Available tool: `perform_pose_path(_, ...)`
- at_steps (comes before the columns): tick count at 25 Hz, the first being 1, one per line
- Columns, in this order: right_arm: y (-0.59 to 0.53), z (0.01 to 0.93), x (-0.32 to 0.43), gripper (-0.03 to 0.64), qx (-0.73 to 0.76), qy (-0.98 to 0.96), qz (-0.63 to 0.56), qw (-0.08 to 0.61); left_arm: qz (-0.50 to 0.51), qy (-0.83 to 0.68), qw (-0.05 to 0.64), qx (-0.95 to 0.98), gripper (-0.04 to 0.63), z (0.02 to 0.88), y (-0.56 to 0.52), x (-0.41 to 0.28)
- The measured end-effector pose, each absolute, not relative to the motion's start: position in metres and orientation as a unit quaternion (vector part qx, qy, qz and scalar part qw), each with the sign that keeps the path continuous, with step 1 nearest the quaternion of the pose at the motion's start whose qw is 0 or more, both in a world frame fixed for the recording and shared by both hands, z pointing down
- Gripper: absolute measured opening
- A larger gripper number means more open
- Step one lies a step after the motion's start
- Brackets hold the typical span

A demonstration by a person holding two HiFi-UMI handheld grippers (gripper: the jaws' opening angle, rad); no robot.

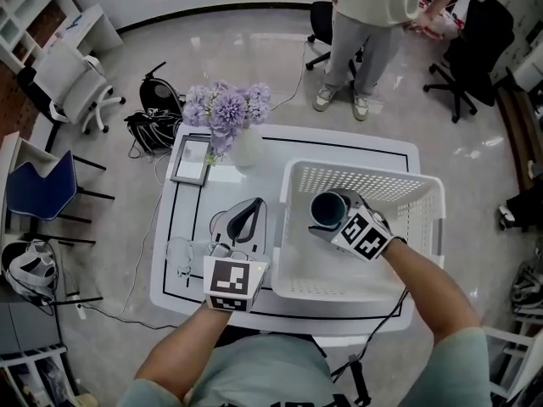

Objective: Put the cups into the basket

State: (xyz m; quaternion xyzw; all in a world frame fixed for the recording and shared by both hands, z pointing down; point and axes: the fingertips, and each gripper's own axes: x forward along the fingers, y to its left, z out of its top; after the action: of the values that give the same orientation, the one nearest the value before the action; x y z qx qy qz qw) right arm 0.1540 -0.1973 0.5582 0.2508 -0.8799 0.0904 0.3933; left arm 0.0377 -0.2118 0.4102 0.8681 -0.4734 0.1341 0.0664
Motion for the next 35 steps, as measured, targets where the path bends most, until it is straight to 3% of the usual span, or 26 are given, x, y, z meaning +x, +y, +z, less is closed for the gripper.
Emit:
perform_pose_path(9,-0.191,0.552,0.16,0.414,0.247,-0.878,0.11,0.395,0.133,-0.473,0.063,0.869,0.002,0.408,-0.207,0.039)
perform_pose_path(18,-0.185,0.504,0.174,0.415,0.274,-0.881,0.095,0.374,0.123,-0.472,0.054,0.871,0.002,0.394,-0.203,0.039)
perform_pose_path(35,-0.164,0.371,0.154,0.407,0.438,-0.868,0.091,0.218,0.09,-0.468,0.044,0.878,0.002,0.352,-0.187,0.033)
